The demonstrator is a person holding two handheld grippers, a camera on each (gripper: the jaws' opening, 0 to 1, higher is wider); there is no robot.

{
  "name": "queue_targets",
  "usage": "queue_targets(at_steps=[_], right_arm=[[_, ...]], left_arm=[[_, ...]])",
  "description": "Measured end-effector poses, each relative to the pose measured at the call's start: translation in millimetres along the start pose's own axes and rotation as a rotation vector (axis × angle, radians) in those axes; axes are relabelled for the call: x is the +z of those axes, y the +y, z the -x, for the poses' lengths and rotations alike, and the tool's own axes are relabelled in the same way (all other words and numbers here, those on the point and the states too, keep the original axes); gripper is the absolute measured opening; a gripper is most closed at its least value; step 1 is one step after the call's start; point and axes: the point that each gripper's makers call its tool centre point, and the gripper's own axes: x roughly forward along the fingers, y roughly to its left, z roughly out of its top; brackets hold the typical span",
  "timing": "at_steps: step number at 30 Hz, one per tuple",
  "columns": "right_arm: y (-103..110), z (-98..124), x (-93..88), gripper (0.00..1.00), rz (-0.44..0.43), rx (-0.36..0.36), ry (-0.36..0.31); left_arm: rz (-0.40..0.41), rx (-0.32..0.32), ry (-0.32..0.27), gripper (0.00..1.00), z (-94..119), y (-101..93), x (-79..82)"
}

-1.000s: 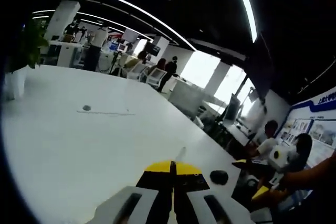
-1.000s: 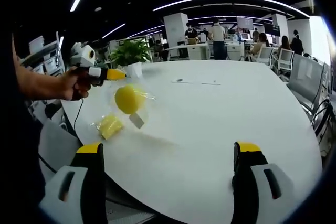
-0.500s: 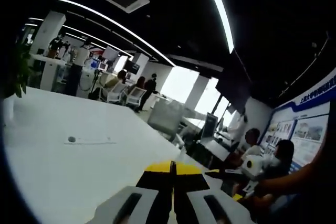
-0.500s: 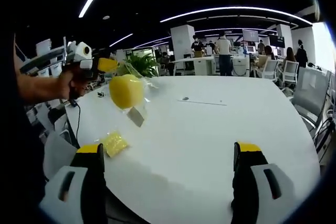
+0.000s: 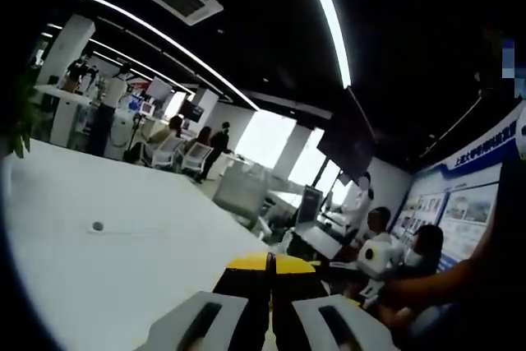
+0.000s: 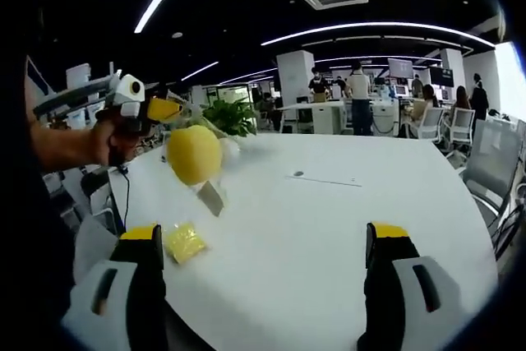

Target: Compare the silicone blocks by pressing each to a similar depth, holding the contact briefly, and releasing to observe deformation and rebound differences across the visible hardness samples.

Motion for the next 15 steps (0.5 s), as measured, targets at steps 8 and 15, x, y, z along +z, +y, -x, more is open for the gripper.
queue_targets(at_steps=[8,15], right_arm=[[22,-9,43.1,0.96,0.043,0.097,-0.059],[42,-9,68.4,0.96,-0.025,0.212,-0.111]], left_arm=[[-0.027,-0.059,-0.031,0.0,0,-24.1,20.6],[0.028,-0.15,-0.061,0.0,1,-44.0,33.9]])
